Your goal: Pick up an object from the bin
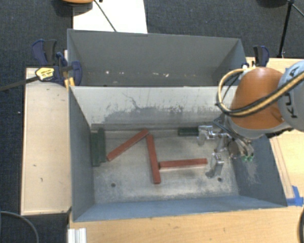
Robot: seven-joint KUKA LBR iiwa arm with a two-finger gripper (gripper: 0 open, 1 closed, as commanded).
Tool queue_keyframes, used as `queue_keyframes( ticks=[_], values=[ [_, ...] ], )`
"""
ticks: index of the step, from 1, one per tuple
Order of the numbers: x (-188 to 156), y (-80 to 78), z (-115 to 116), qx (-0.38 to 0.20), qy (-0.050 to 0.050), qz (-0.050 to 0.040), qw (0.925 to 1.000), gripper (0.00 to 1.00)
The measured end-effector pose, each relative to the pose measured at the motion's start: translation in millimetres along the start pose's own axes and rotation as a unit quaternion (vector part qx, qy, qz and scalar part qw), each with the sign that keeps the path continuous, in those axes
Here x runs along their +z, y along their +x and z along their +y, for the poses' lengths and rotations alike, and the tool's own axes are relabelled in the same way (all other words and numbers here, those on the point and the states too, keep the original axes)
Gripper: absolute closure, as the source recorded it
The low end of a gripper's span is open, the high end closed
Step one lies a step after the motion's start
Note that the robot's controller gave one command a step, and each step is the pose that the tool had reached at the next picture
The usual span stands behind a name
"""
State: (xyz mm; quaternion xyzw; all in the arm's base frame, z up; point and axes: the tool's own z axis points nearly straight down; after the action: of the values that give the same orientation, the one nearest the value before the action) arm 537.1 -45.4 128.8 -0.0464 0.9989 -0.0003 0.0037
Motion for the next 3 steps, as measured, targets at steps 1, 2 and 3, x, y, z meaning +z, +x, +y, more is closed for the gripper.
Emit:
queue_keyframes(
  ticks=[1,2,3],
  values=[
    [58.2,54.7,-38.3,-0.073,-0.001,0.0028,0.9973,1.00],
    [56.6,51.7,-38.2,-0.075,0.000,-0.0019,0.9971,0.00],
    [56.6,51.9,-38.1,-0.077,0.000,-0.0017,0.9971,0.00]
  ],
)
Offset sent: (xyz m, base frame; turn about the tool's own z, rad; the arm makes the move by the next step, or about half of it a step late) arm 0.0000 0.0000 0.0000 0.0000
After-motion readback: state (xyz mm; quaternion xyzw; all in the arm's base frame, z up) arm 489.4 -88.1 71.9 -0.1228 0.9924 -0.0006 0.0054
